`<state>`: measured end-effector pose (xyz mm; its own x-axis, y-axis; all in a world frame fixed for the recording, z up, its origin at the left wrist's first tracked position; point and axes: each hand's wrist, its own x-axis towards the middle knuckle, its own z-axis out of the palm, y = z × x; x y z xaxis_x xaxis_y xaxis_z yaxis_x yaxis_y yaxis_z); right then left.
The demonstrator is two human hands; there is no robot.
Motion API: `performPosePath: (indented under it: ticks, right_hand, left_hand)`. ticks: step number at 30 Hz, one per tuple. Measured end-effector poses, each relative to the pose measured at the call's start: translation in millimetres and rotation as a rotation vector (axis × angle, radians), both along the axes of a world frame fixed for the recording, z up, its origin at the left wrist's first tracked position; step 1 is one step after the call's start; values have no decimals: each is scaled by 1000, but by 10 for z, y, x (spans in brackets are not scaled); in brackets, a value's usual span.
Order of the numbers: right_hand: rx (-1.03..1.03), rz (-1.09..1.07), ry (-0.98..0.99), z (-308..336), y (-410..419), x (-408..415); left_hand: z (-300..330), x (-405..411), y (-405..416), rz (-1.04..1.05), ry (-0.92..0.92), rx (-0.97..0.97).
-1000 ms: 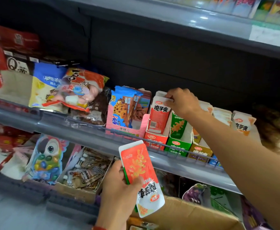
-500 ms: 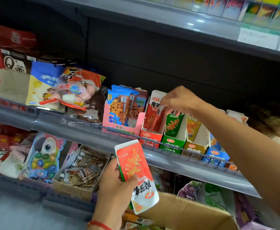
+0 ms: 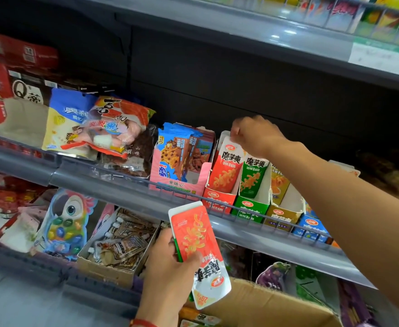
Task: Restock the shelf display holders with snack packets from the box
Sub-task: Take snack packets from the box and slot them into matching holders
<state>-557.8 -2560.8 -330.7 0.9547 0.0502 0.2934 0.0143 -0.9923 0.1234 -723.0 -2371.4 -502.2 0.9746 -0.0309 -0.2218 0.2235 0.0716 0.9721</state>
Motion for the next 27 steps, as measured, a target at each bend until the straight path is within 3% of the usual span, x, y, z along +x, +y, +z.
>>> performPosePath:
  ticks: [13,23,25,27]
  right_hand:
    - [-269,86,-189,-305,-16,361]
    - [-141,131,-340,-401,-158,184]
    - [-5,212,-325,-449,-132,-43]
    - [214,312,-183,-568,-81,-420]
  left_hand:
    - [-15,56,0,-33,-10,-7]
    - [-40,61,10,-27,-17,-27]
    - [-47,60,12,15,-18,-86]
    - [-47,48,7,60,-20,-161]
